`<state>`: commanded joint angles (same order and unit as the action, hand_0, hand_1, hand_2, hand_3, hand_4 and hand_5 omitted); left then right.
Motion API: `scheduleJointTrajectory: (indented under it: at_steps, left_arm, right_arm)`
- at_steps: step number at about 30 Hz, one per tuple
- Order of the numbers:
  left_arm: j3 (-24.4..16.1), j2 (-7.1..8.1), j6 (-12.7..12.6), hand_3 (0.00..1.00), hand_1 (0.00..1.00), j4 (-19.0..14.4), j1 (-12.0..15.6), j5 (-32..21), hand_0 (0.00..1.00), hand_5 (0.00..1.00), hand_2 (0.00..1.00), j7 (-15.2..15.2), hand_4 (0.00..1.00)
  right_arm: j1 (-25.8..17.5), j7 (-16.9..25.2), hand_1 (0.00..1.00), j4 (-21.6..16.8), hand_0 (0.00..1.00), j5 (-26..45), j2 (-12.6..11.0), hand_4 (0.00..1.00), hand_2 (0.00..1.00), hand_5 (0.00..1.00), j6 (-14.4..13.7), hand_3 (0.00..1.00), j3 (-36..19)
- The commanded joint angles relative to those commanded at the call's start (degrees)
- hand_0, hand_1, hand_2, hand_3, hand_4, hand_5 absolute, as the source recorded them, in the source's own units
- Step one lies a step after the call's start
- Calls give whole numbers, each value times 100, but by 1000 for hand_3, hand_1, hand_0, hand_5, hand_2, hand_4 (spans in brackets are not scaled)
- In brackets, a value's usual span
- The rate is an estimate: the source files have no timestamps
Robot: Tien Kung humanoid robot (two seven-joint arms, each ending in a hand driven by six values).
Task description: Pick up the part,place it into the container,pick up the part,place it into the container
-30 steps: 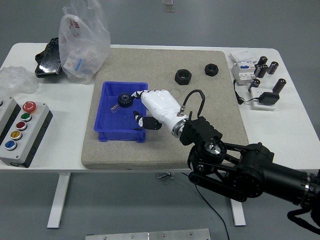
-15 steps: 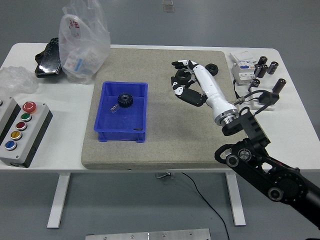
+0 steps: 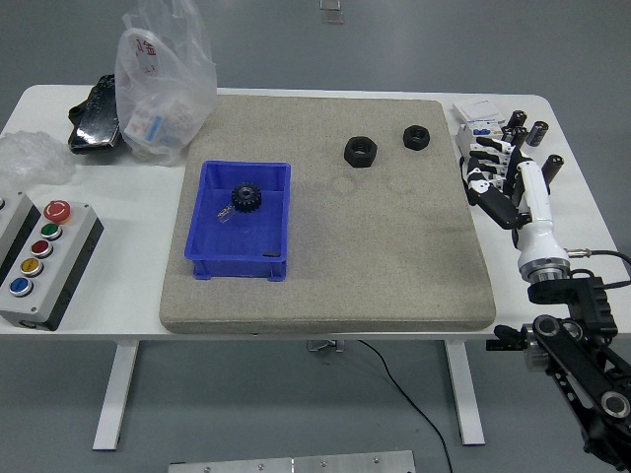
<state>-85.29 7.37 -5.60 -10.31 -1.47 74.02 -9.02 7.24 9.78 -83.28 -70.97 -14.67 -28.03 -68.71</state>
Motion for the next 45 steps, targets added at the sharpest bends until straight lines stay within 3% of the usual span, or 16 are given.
scheduleJointTrajectory:
  at_steps: [2,13,14,19,20,26,45]
  left_arm:
    - [50,29,6,642,568,0,-24,-19,666,370,563,21,760]
    - [-8,59,15,642,564,0,-20,76,666,370,564,-21,759]
    - [-34,50,13,642,559,0,-11,82,665,370,562,-25,759]
    - [-141,-10,17,642,559,0,9,146,665,370,562,-66,759]
    - [-143,-20,20,641,502,0,6,145,665,369,533,-64,759]
    - [-103,-47,29,641,492,0,-16,117,664,368,530,-24,758]
    - [-154,-26,2,643,525,0,-27,179,663,368,542,-8,758]
  right_arm:
    - [-37,108,581,2,406,152,18,561,631,204,-12,662,-89]
    - [-206,245,572,-10,406,524,25,577,629,214,-19,657,-464]
    - [-216,248,577,-26,410,522,36,530,619,217,-17,637,-494]
    - [-214,273,577,-79,410,517,76,530,619,217,-5,637,-546]
    - [-214,277,580,-82,433,518,81,391,616,159,4,631,-538]
    - [-213,278,579,-84,446,515,100,379,616,184,55,623,-490]
    - [-219,271,581,-128,448,525,142,460,624,145,108,638,-487]
